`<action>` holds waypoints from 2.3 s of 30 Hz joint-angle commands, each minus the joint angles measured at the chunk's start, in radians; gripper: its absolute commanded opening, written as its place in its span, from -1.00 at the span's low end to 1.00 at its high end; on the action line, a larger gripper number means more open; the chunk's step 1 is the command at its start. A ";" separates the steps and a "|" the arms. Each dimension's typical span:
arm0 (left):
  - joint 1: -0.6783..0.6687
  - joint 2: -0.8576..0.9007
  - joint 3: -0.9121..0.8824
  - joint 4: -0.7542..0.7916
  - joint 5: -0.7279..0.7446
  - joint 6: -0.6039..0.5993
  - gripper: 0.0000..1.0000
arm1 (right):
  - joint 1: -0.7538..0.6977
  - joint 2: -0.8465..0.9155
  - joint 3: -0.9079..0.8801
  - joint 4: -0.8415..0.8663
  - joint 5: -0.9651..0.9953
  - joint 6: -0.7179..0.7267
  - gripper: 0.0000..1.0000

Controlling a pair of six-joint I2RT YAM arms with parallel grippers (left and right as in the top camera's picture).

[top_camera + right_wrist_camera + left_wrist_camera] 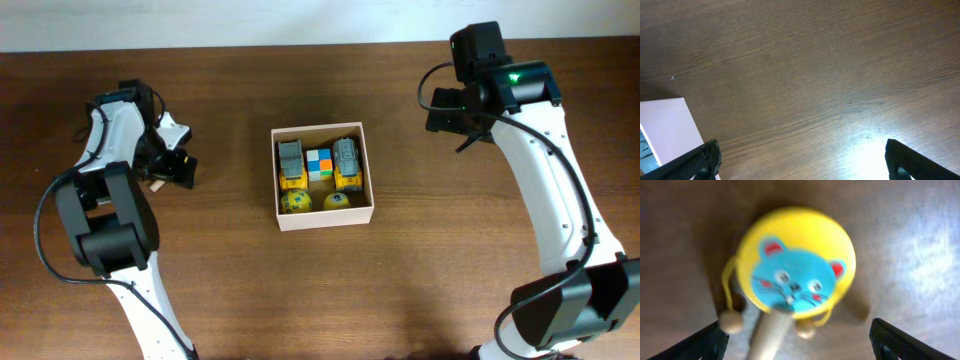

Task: Pack container
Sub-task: 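Lower and close the left gripper on the rattle's wooden stick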

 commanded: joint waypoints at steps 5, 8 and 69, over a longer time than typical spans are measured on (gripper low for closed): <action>0.004 0.033 -0.005 -0.031 0.016 0.013 0.79 | -0.005 0.005 -0.002 0.000 0.013 0.005 0.97; 0.004 0.033 -0.005 -0.022 0.016 0.013 0.53 | -0.005 0.005 -0.002 0.000 0.012 0.005 0.98; -0.008 0.032 0.211 -0.138 0.184 -0.183 -0.84 | -0.005 0.005 -0.002 0.000 0.013 0.005 0.98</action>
